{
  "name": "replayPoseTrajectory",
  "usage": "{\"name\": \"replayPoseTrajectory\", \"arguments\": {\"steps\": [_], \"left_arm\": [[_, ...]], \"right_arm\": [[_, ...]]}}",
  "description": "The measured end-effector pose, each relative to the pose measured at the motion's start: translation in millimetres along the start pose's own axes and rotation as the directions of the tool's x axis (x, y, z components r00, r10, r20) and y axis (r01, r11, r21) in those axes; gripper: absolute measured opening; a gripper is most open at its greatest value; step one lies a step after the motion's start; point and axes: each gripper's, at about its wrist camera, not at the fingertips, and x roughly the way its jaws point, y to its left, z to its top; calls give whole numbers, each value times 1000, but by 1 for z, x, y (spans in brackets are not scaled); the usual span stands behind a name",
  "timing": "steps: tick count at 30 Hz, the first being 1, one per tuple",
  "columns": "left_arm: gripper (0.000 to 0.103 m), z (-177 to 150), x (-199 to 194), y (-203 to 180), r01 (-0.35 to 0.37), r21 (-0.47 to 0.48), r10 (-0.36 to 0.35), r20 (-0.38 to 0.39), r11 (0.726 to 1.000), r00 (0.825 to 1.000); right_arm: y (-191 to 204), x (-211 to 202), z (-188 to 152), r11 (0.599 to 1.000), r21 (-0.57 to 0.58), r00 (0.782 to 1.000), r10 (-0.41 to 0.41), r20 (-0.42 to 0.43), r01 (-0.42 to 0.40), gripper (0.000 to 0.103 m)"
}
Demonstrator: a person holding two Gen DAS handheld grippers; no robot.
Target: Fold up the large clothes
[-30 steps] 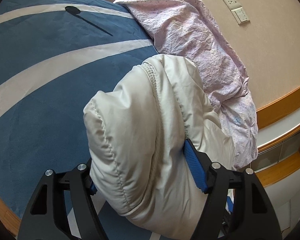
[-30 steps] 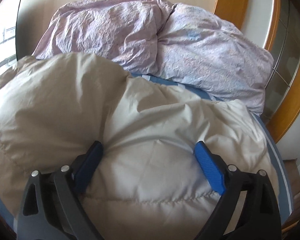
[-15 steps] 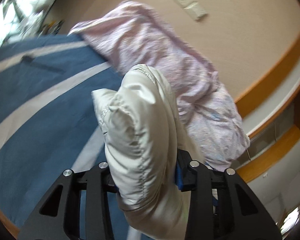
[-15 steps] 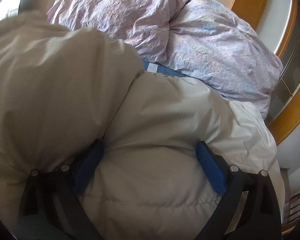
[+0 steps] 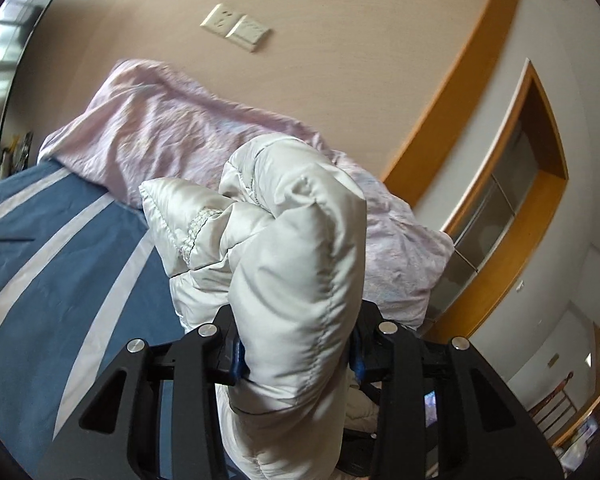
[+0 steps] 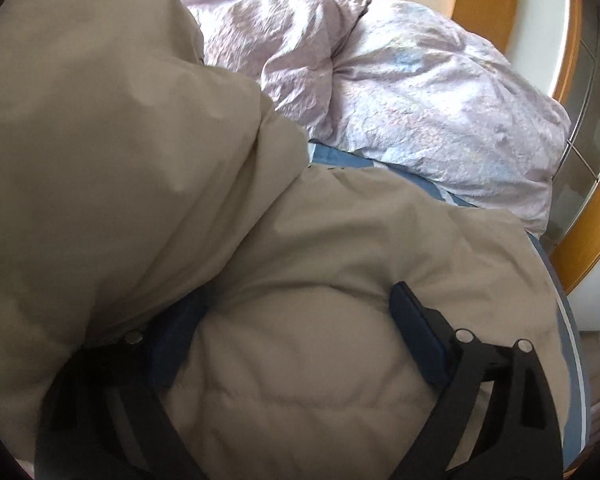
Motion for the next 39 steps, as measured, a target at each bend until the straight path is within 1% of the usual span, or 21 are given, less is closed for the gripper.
{"name": "replayPoseTrajectory", "arguments": {"steps": [2,3,6,8,10,12,14,15,16,19,21,24,27,29,32,35,39], "left_arm": [[38,0,3,-10,8,24,-8,3,1000,1000],[38,-1,4,-14,12,36,-12,3,999,1000],[38,-4,11,-30,25,74,-25,-4,997,1000],[38,-6,13,-39,30,98,-30,-8,995,1000],[38,-7,14,-51,35,128,-35,-6,991,999],[38,-8,17,-58,50,138,-48,-13,989,999],[38,-11,21,-69,63,164,-61,-19,984,998],[38,-13,22,-74,69,175,-66,-22,982,998],[38,-16,25,-82,78,194,-74,-26,978,997],[38,-25,33,-102,109,241,-100,-47,964,994],[38,-32,40,-117,136,272,-120,-74,953,990],[38,-48,55,-138,185,319,-150,-131,930,980],[38,-66,72,-158,233,353,-171,-198,906,965],[38,-81,87,-170,268,369,-182,-253,890,950],[39,-100,103,-183,297,401,-181,-303,867,936],[39,-118,113,-192,313,436,-175,-328,844,929],[39,-140,117,-203,308,503,-152,-326,807,933]], "right_arm": [[-7,-11,-3,1000,2,1000,-1,27,1,92],[-9,-12,-3,1000,0,1000,0,24,0,92],[-5,3,-2,999,-30,1000,21,-22,-21,92],[-9,-3,-4,999,-23,1000,26,4,-26,87],[-22,-18,-6,999,-2,998,47,47,-47,88],[-44,-42,-10,998,33,993,56,108,-60,88],[-67,-61,-15,997,75,987,24,157,-36,91],[-85,-72,-19,994,108,984,-2,179,-18,92],[-98,-76,-22,991,133,982,-22,186,-3,93],[-140,-79,-34,973,221,983,-107,151,72,93],[-164,-75,-44,955,277,984,-138,112,103,93],[-195,-72,-56,926,366,987,-136,84,97,93],[-218,-73,-66,899,423,985,-157,73,112,93],[-234,-74,-72,881,459,983,-167,72,116,93],[-254,-80,-80,855,504,982,-179,68,121,93],[-275,-86,-88,826,550,982,-180,60,118,93],[-301,-95,-93,799,595,985,-160,67,89,93]]}}
